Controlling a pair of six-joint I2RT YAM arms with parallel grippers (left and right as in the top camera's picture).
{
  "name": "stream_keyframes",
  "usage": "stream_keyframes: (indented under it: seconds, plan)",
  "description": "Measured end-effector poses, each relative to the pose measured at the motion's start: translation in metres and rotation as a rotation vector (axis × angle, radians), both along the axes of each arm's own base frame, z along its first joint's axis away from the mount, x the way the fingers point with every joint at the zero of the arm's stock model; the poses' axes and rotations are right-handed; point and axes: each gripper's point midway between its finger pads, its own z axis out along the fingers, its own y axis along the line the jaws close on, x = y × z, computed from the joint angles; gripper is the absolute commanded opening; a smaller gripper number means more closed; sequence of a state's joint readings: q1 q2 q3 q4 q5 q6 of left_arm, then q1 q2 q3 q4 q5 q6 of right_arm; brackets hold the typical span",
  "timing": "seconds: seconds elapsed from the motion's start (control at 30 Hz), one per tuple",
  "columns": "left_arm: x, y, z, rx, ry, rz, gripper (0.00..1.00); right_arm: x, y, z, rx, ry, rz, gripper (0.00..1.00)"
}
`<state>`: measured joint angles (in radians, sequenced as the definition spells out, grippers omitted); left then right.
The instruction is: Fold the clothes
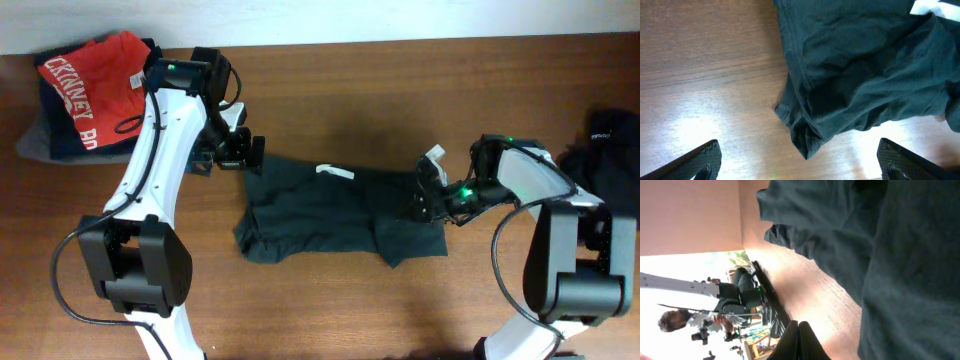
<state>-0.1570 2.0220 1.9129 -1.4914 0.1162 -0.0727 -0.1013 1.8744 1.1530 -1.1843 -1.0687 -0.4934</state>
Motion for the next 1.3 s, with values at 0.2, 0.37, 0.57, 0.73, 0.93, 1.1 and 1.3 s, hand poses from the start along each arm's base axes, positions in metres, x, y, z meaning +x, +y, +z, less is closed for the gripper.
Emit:
stream_keyframes:
  seconds: [0.2, 0.37, 0.57, 0.73, 0.93, 1.1, 1.3]
  plan:
    - [0.002, -0.002, 0.000, -0.001, -0.011, -0.004, 0.99, -0.007, 0.004, -0.015, -0.001, -0.025, 0.017, 0.04]
    - [0.002, -0.003, 0.000, -0.001, -0.011, -0.006, 0.99, -0.026, 0.007, -0.043, -0.002, -0.015, 0.015, 0.04]
    - [0.003, -0.003, 0.000, -0.002, -0.014, -0.006, 0.99, -0.040, 0.008, -0.077, -0.016, -0.035, -0.029, 0.05]
    - [0.003, -0.003, 0.000, -0.002, -0.013, -0.006, 0.99, -0.037, 0.008, -0.085, -0.024, -0.024, -0.069, 0.05]
    - [0.000, -0.002, 0.000, -0.001, -0.001, -0.006, 0.99, -0.029, 0.007, -0.074, -0.025, 0.047, -0.092, 0.04]
    - [0.000, -0.002, 0.000, 0.000, -0.003, -0.006, 0.99, 0.018, 0.004, -0.030, -0.017, 0.001, -0.102, 0.10]
    - [0.003, -0.003, 0.000, -0.002, -0.014, -0.006, 0.99, 0.074, -0.001, 0.014, -0.032, -0.175, -0.121, 0.13]
